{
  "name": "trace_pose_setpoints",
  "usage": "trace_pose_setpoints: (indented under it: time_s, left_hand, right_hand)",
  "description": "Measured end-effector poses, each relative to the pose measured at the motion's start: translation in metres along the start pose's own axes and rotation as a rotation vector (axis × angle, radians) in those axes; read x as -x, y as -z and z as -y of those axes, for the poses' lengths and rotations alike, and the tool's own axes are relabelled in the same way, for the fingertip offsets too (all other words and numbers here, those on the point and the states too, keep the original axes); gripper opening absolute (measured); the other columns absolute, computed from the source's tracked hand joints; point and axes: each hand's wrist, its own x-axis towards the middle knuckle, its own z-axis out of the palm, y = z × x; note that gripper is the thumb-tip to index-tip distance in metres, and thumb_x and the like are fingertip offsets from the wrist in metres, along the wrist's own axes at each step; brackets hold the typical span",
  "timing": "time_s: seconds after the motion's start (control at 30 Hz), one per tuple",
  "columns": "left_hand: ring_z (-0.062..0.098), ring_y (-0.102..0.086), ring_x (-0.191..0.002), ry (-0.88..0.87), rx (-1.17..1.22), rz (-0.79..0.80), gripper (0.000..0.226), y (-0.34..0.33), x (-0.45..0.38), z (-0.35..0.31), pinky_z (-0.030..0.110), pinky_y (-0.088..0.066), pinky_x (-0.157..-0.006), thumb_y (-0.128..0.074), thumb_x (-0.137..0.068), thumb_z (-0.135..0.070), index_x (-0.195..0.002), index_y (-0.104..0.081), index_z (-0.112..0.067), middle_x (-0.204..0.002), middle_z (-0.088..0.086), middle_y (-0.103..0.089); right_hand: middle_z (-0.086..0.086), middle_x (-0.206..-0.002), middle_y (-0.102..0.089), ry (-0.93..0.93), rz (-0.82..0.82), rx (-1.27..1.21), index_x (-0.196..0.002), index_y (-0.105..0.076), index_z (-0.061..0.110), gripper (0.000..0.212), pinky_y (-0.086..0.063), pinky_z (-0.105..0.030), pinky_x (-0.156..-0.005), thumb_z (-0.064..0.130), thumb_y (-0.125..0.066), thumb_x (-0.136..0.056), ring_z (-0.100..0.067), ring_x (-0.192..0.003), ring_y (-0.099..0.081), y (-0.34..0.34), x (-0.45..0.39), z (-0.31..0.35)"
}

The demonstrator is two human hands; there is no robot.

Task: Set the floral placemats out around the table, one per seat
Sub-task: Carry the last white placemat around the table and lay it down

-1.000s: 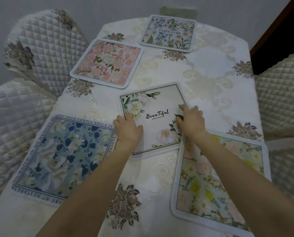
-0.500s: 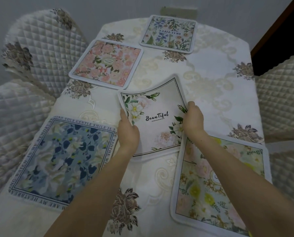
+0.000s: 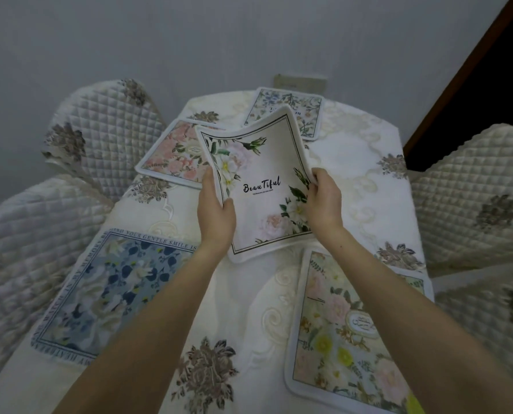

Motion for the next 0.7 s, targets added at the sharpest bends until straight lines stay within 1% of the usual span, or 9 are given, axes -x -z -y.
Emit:
trace_pose_setpoints:
  time_s: [0.1,0.2,0.3,0.43,0.5,0.53,0.6,0.63,0.7]
  left_hand:
    - [0.02,-0.032,-0.139,-0.031,0.015,0.016,0.071,0.013,0.012,-0.022,0.043,-0.032,-0.113,-0.047,-0.089,0.003,-0.149,-0.019,-0.021,-0.154,0.002,-0.029]
    - [0.021,-0.031,-0.14,-0.042,0.0,0.089,0.071,0.023,0.039,-0.038,0.042,-0.03,-0.114,-0.047,-0.088,0.003,-0.149,-0.019,-0.02,-0.154,0.001,-0.029]
    - [0.023,-0.031,-0.139,-0.031,-0.002,0.168,0.071,0.031,0.083,-0.047,0.044,-0.029,-0.114,-0.048,-0.088,0.003,-0.149,-0.019,-0.017,-0.154,0.003,-0.03]
    - [0.031,-0.038,-0.134,-0.016,-0.041,0.264,0.069,0.037,0.152,-0.054,0.051,-0.035,-0.108,-0.05,-0.09,0.0,-0.149,-0.02,-0.019,-0.151,0.006,-0.034]
    - [0.027,-0.035,-0.136,-0.024,-0.065,0.29,0.068,0.039,0.188,-0.056,0.049,-0.036,-0.108,-0.051,-0.089,0.0,-0.148,-0.022,-0.02,-0.151,0.005,-0.034]
    - [0.027,-0.036,-0.135,-0.018,-0.071,0.303,0.068,0.039,0.204,-0.056,0.05,-0.037,-0.107,-0.051,-0.089,-0.001,-0.148,-0.023,-0.022,-0.15,0.005,-0.036]
    - [0.035,-0.044,-0.128,0.007,-0.071,0.328,0.068,0.038,0.237,-0.059,0.052,-0.042,-0.101,-0.051,-0.088,-0.001,-0.146,-0.026,-0.025,-0.143,0.011,-0.044]
    - [0.038,-0.048,-0.122,0.014,-0.071,0.34,0.068,0.039,0.253,-0.061,0.051,-0.046,-0.097,-0.051,-0.087,-0.001,-0.145,-0.027,-0.026,-0.139,0.013,-0.048]
    - [0.039,-0.052,-0.116,0.01,-0.066,0.371,0.067,0.04,0.283,-0.064,0.045,-0.05,-0.088,-0.052,-0.086,-0.003,-0.144,-0.029,-0.028,-0.132,0.014,-0.052]
  right_hand:
    - [-0.01,-0.096,-0.059,0.022,-0.028,-0.038,-0.107,-0.054,0.006,0.029,-0.039,-0.027,-0.068,-0.006,-0.036,-0.088,-0.023,-0.084,-0.052,0.029,0.009,0.015]
    - [-0.005,-0.096,-0.06,-0.008,-0.042,-0.074,-0.114,-0.055,0.007,0.03,-0.037,-0.025,-0.067,0.0,-0.039,-0.09,-0.018,-0.082,-0.052,0.058,0.034,0.022]
    - [-0.003,-0.092,-0.06,-0.049,-0.029,-0.054,-0.116,-0.056,0.009,0.03,-0.036,-0.022,-0.059,0.001,-0.04,-0.092,-0.016,-0.076,-0.053,0.088,0.075,0.02]
    - [0.004,-0.08,-0.057,-0.128,-0.045,-0.061,-0.116,-0.057,0.011,0.03,-0.035,-0.017,-0.051,0.001,-0.042,-0.091,-0.004,-0.061,-0.048,0.124,0.144,0.011]
    - [0.01,-0.07,-0.051,-0.15,-0.041,-0.057,-0.108,-0.059,0.013,0.027,-0.032,-0.018,-0.049,0.0,-0.043,-0.09,-0.003,-0.055,-0.043,0.14,0.183,0.004]
    - [0.012,-0.066,-0.047,-0.157,-0.033,-0.067,-0.098,-0.06,0.018,0.026,-0.031,-0.02,-0.049,-0.001,-0.043,-0.089,-0.003,-0.053,-0.041,0.148,0.202,0.001]
    - [0.011,-0.063,-0.045,-0.177,-0.022,-0.101,-0.08,-0.054,0.026,0.03,-0.029,-0.021,-0.049,-0.001,-0.043,-0.087,-0.002,-0.049,-0.039,0.163,0.237,-0.003]
    - [0.008,-0.066,-0.05,-0.201,-0.016,-0.118,-0.083,-0.056,0.024,0.029,-0.032,-0.02,-0.05,-0.001,-0.043,-0.087,-0.001,-0.05,-0.042,0.171,0.253,-0.005]
    - [0.004,-0.078,-0.059,-0.254,-0.02,-0.139,-0.106,-0.061,0.014,0.029,-0.038,-0.01,-0.05,-0.001,-0.044,-0.088,0.005,-0.055,-0.049,0.188,0.282,-0.008]
